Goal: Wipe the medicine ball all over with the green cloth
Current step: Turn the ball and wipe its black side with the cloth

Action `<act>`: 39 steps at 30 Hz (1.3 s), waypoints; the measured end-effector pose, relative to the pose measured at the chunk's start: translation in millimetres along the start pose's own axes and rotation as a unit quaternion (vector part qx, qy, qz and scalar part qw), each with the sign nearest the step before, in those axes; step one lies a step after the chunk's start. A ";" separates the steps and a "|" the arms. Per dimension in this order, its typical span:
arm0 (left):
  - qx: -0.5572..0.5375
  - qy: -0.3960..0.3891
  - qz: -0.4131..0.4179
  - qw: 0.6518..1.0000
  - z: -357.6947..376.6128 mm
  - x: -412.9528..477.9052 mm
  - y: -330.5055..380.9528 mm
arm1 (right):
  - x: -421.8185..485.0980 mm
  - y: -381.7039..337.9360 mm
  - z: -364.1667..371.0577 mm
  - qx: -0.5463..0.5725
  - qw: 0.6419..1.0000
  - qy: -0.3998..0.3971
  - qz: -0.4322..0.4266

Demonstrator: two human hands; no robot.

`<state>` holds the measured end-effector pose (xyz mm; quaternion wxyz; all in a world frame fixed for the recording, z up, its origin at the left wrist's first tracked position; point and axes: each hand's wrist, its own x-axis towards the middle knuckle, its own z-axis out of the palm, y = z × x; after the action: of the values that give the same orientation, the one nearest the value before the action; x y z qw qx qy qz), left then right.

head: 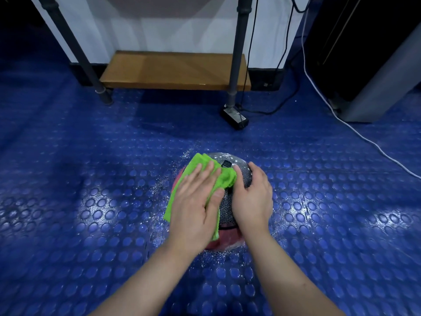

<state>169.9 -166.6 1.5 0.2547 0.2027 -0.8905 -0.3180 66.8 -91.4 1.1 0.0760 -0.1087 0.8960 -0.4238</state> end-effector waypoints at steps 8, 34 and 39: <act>-0.029 0.006 -0.149 0.988 -12.4 35.8 -10.3 | -0.1 -1.7 2.1 0.004 1.000 0.006 -0.003; -0.002 0.034 -0.077 0.996 3.9 11.3 -1.4 | 11.5 0.4 -0.8 0.029 1.000 -0.007 0.010; -0.008 0.000 -0.137 0.991 -2.8 41.2 -1.8 | 15.0 3.2 2.4 0.037 0.999 0.007 0.024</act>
<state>139.4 -190.7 15.5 0.2102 0.3204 -0.8518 -0.3573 52.5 -95.1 -3.5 0.0843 -0.0811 0.8825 -0.4554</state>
